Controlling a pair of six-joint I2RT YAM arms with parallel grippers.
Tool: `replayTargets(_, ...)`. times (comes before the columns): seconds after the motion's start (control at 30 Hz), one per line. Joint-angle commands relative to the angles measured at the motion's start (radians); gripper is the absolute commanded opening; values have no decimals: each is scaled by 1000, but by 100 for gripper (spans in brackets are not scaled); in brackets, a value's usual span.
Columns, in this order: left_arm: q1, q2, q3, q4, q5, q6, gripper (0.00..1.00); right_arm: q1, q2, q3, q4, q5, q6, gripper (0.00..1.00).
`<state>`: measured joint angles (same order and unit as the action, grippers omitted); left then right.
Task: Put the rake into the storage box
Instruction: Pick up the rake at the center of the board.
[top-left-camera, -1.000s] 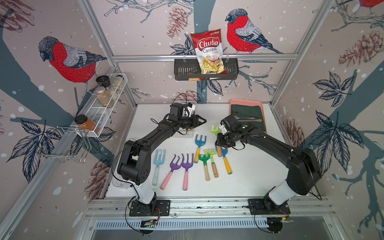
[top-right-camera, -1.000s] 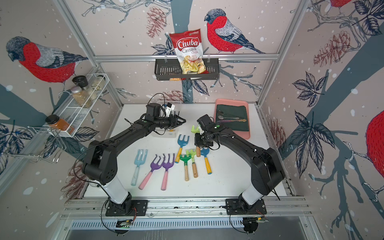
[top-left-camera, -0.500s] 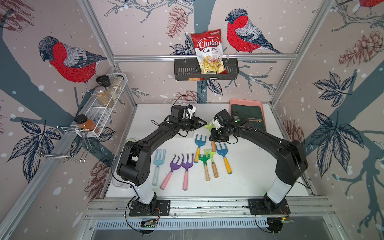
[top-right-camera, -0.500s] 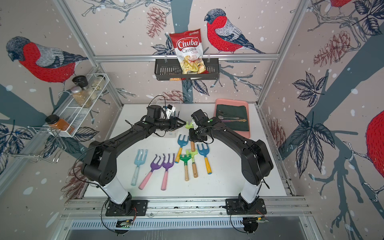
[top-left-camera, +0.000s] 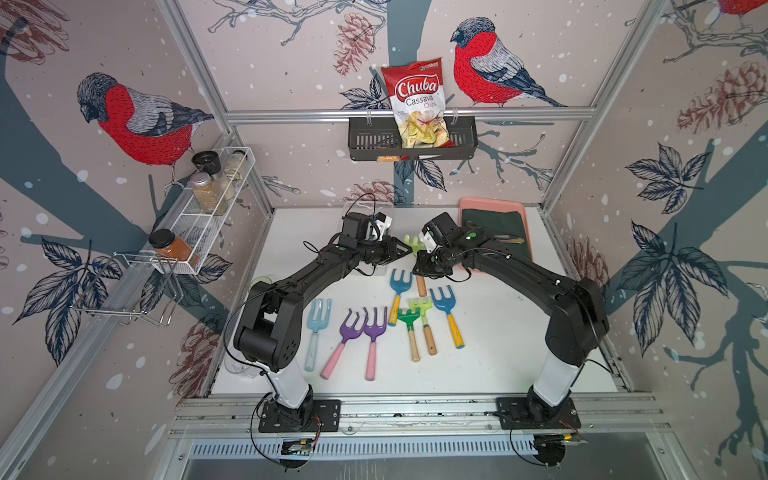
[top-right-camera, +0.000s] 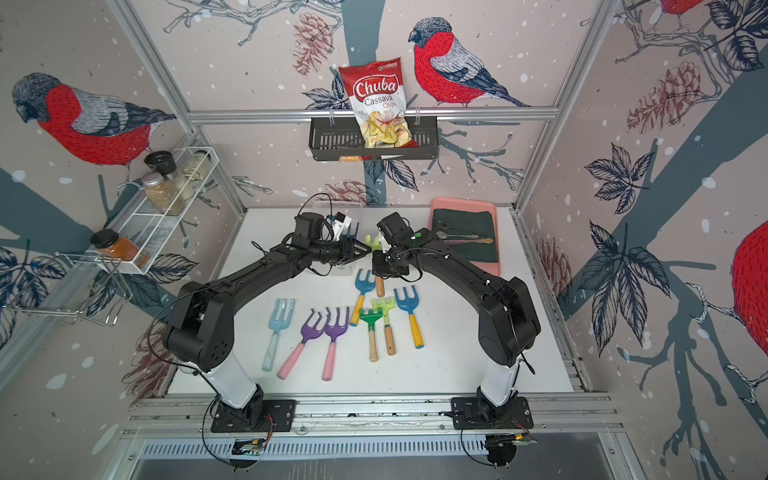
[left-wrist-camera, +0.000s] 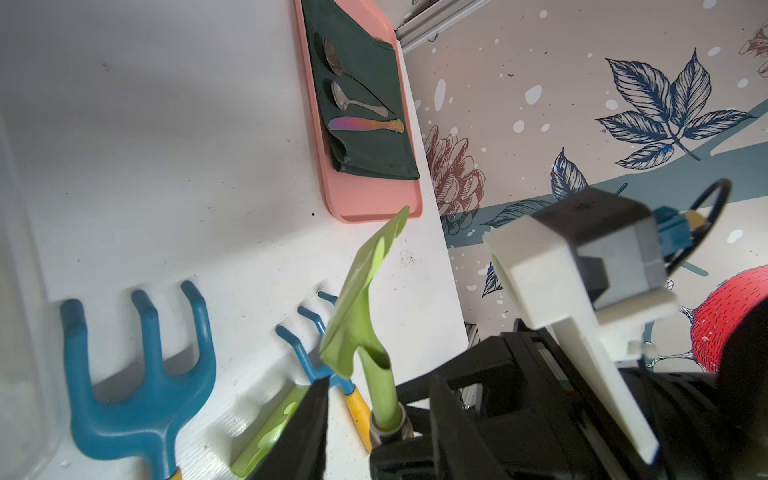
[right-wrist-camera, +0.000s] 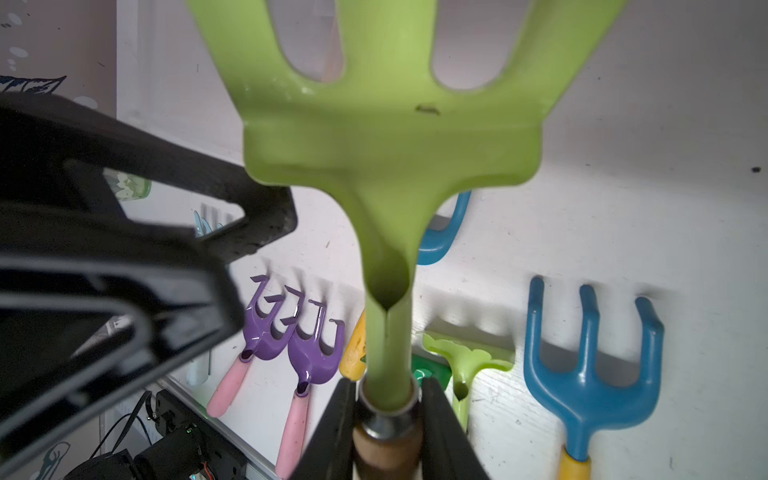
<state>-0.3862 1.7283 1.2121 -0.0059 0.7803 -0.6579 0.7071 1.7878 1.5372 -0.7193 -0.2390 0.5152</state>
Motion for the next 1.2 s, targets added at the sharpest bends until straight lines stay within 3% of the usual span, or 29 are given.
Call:
replayTargets(0.0, -5, 9, 9, 38, -7, -5, 37, 11, -1, 8, -6, 3, -14, 17)
replayTargets(0.43, -7, 35, 24, 41, -21, -5, 20, 40, -9, 8, 0, 38, 0, 17)
replayTargets(0.67, -6, 47, 37, 50, -23, -17, 1, 49, -10, 4, 10, 52, 12, 17)
replayTargets(0.9, -8, 46, 34, 69, -21, -38, 0, 48, -9, 0, 27, 61, 23, 20)
replayTargets(1.0, -8, 47, 33, 85, -14, -57, 0, 48, -10, 3, 30, 61, 23, 24)
replayTargets(1.17, -7, 66, 44, 121, 23, -118, 0, 43, -22, 19, 36, 63, 27, 45)
